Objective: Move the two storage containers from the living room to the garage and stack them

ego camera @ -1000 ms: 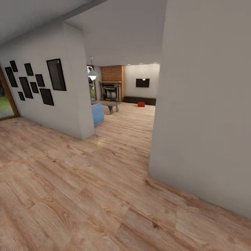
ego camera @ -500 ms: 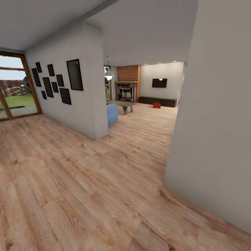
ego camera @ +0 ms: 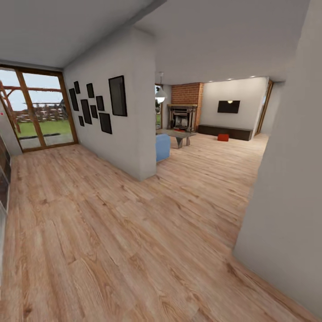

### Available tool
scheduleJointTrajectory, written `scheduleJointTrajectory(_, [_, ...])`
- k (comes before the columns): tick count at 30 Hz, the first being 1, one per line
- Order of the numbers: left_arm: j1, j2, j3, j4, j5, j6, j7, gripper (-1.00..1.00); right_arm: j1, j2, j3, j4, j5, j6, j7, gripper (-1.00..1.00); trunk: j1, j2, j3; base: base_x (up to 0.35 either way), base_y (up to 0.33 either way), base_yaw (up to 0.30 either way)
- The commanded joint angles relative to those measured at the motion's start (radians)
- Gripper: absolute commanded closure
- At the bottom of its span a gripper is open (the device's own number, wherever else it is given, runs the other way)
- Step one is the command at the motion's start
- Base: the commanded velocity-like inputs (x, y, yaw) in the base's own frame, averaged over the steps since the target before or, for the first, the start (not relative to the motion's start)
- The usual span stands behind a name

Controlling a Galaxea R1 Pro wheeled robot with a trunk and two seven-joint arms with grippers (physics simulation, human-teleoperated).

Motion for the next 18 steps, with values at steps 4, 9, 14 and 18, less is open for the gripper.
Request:
scheduleJointTrajectory(4, [0.0, 0.0, 0.001, -0.002, 0.008, 0.006, 0.0, -1.0, -0.001, -0.001, 0.006, 0.003, -0.001, -0.006, -0.003, -1.0, 0.001, 0.0, -0.001, 0.322, 0.0, 0.074])
scheduleJointTrajectory(9, [0.0, -0.001, 0.001, -0.002, 0.008, 0.006, 0.0, -1.0, -0.001, -0.001, 0.007, 0.003, -0.001, -0.006, -0.003, -1.0, 0.001, 0.0, -0.001, 0.322, 0.0, 0.016])
scheduleJointTrajectory(14, [0.0, -0.002, 0.001, -0.001, 0.008, 0.006, 0.0, -1.0, -0.001, -0.001, 0.005, 0.003, -0.002, -0.006, -0.003, -1.0, 0.001, 0.0, -0.001, 0.322, 0.0, 0.003])
scheduleJointTrajectory(18, [0.0, -0.002, 0.002, -0.001, 0.008, 0.006, 0.0, -1.0, -0.001, -0.001, 0.005, 0.003, -0.003, -0.006, -0.003, -1.0, 0.001, 0.0, -0.001, 0.322, 0.0, 0.001])
